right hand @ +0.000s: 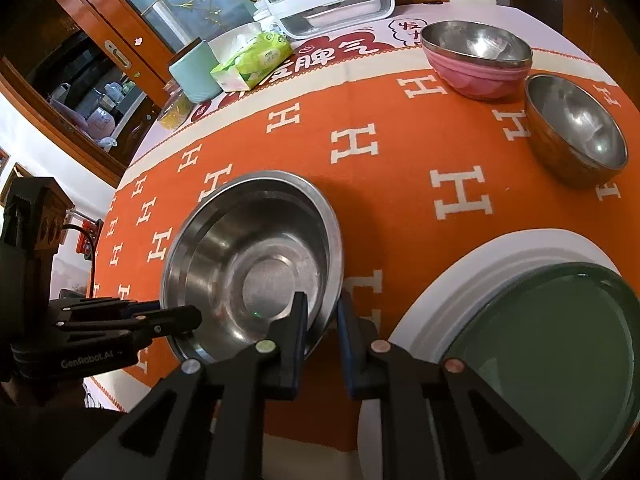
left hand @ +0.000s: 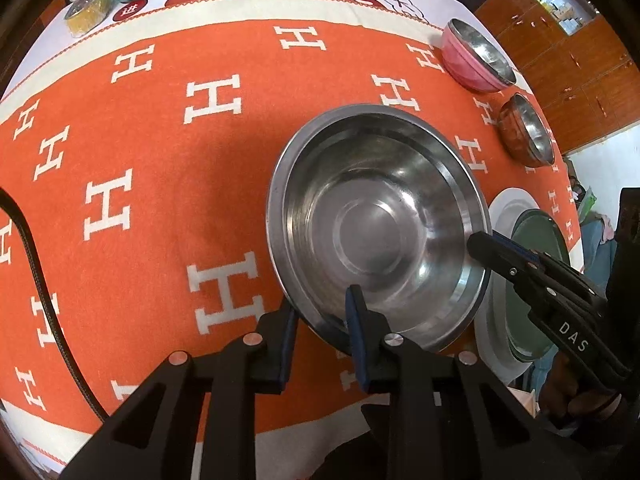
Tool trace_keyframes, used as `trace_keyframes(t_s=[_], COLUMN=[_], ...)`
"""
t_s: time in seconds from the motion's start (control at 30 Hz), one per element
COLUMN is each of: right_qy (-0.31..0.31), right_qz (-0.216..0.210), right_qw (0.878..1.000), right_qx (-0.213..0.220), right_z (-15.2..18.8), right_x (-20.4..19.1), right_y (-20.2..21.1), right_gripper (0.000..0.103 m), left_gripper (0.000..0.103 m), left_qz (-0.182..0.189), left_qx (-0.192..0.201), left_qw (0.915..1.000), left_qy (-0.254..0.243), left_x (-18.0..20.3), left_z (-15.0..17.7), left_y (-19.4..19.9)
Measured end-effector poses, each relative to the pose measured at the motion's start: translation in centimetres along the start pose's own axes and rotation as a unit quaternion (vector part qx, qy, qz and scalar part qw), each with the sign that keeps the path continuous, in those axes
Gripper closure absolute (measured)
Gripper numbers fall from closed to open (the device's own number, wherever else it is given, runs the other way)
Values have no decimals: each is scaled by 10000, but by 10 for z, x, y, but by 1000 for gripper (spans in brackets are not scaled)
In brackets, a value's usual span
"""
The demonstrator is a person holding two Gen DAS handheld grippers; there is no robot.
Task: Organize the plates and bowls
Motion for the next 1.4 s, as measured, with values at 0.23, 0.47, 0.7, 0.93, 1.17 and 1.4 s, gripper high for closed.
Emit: trace_keyframes(t_s=[0.23,0.47,0.7,0.93,1.17,1.4], right_qy=[213,508,866,1277,1768,2190], right_qz=[-101,-216,-366,-513,-602,-696], right_qw=[9997,9985,9954,9896,9797,9688], right_qx=[13,-37,-179,-412,-729,-934], right_z=[3,9,20,34,52,66], right_x=[-5,-9,-12,-15,-19,-26], right_y=[8,18,27,32,32,33], right_gripper=[88,88,88,87,85,83], left_gripper=[81,81,81,81,81,81], left_qz=[-68,-152,-260,-387,-501,-540], left_qx=[125,234,294,303,319,354], left_qw=[9998,9989,9966,9931,9868,9800], left_qy=[140,387,719,1062,1504,1880], left_x=[0,3,6,5,5,3], left_z=[10,28,51,75,97,118], left_y=[9,18,24,27,27,27])
Point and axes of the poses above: each gripper's, at about its wrist camera, not at the fingertips, and y roughly against the way its jaws point, x to its right, z to its underside, the point moved 9 cm from there along -y, roughly the way its jaws point, and after that the axes turned 3 degrees about -z, right-handed, at the moved point
